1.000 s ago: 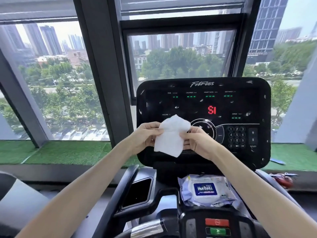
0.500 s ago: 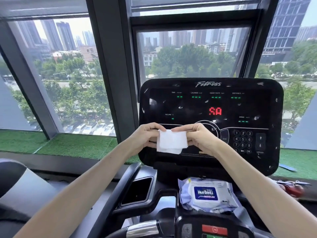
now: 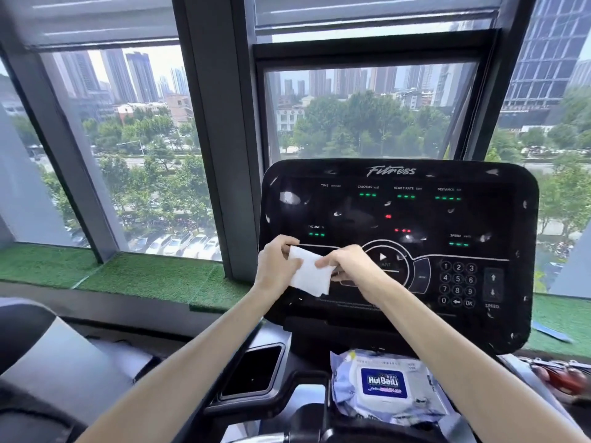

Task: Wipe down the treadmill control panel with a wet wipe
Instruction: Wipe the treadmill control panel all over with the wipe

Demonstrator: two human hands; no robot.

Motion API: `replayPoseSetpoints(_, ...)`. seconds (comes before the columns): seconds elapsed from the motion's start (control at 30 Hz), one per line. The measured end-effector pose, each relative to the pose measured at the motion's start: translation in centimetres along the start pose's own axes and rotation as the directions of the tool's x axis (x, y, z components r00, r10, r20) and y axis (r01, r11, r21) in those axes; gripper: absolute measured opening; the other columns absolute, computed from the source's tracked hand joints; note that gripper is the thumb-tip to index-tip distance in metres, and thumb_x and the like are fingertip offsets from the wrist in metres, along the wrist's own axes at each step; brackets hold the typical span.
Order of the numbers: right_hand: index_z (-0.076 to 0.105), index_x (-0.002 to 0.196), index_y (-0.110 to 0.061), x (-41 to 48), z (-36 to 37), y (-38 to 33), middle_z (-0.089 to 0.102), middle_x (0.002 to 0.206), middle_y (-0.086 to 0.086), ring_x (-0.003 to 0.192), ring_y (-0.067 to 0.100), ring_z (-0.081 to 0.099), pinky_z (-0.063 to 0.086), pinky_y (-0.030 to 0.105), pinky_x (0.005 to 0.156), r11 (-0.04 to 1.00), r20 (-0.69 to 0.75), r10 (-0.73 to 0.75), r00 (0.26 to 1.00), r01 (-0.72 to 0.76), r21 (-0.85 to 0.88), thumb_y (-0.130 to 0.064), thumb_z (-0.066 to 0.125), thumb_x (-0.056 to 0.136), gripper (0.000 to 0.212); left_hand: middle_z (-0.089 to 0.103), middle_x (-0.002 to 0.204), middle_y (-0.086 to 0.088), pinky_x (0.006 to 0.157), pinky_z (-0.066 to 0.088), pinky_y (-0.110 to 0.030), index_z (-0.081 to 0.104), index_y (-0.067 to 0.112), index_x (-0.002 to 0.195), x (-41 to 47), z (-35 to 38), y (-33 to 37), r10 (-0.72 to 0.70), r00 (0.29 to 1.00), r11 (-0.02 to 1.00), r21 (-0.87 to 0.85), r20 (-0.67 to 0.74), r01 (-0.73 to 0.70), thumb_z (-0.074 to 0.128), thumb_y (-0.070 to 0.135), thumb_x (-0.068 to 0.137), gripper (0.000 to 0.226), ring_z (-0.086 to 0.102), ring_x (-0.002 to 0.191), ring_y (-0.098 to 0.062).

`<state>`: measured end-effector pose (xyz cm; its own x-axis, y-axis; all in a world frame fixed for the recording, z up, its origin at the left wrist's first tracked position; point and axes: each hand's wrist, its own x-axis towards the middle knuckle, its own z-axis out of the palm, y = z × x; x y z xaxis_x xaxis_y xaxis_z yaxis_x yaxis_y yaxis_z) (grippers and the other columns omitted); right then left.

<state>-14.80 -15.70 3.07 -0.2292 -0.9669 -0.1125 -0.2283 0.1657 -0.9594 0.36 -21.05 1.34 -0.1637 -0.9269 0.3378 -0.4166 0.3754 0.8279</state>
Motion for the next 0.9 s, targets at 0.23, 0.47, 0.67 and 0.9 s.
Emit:
replayPoseSetpoints(0.23,0.068,0.094,0.000,0.5,1.2,-1.4,0.068,0.088,0.016,0.081,0.025,0.067,0.055,0.033,0.080,0.978,0.016,-0.066,0.998,0.062,0.200,-0.019,0.051,0.092,0.026,0.061,0.100,0.006,0.079,0.048,-0.022,0.058,0.021,0.119,-1.2,1.8,-0.3,0.233,0.963,0.972,0.043,-0.136,-0.229,0.056,0.002,0.083,0.041,0.056,0.088,-0.008)
replayPoseSetpoints(0.47,0.062,0.098,-0.003,-0.1,1.4,-2.3,0.069,0.082,0.019,0.075,0.027,0.069,0.056,0.028,0.069,0.945,0.056,-0.128,0.990,0.105,0.310,-0.017,0.045,0.095,0.022,0.061,0.098,0.002,0.079,0.049,-0.019,0.058,0.016,0.119,-1.2,1.5,-1.2,0.043,0.999,0.969,-0.245,0.017,-0.037,0.075,0.010,0.077,0.045,0.058,0.087,-0.006)
replayPoseSetpoints(0.67,0.066,0.097,-0.017,1.5,1.8,-2.1,0.062,0.082,0.001,0.079,0.013,0.059,0.051,0.034,0.079,0.972,-0.136,-0.227,0.964,0.233,0.028,-0.012,0.063,0.084,0.014,0.064,0.107,-0.014,0.075,0.053,-0.036,0.060,0.002,0.119,0.8,-0.5,-2.1,-0.296,0.874,0.411,-0.774,0.386,0.481,0.058,-0.007,0.084,0.036,0.063,0.088,-0.022)
replayPoseSetpoints(0.9,0.061,0.109,-0.007,2.4,3.4,-2.1,0.059,0.071,0.004,0.062,0.009,0.057,0.049,0.018,0.060,0.955,-0.067,-0.269,0.961,0.275,0.109,0.001,0.061,0.083,0.027,0.068,0.098,-0.013,0.072,0.053,-0.036,0.062,0.001,0.112,1.4,-2.3,-2.0,-0.194,0.843,0.536,-0.666,0.501,0.519,0.059,0.002,0.086,0.026,0.064,0.086,-0.023)
